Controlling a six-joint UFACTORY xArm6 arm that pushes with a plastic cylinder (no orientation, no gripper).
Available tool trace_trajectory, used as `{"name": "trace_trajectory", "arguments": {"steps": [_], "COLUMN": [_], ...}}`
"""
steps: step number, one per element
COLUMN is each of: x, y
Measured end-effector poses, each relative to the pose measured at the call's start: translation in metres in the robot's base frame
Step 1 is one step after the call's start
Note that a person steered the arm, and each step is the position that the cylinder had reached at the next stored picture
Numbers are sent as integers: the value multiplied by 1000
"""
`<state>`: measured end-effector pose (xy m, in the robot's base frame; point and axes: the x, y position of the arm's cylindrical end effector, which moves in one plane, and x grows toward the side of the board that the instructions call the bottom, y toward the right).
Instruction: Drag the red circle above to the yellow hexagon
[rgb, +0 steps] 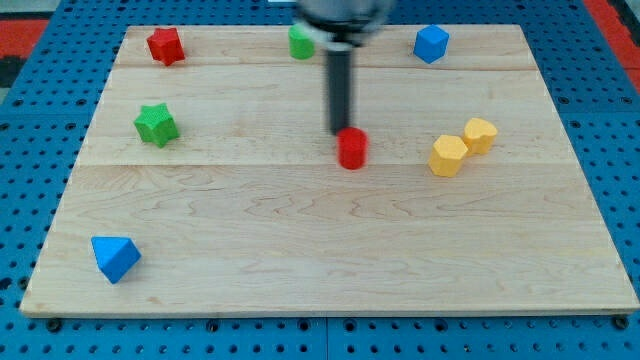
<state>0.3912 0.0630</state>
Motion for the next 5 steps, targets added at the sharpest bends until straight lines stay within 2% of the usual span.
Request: {"name": "trace_trajectory", "arguments": {"steps": [1,2,3,5], "x": [-2,18,60,20], "y": [-25,-83,-51,11]}}
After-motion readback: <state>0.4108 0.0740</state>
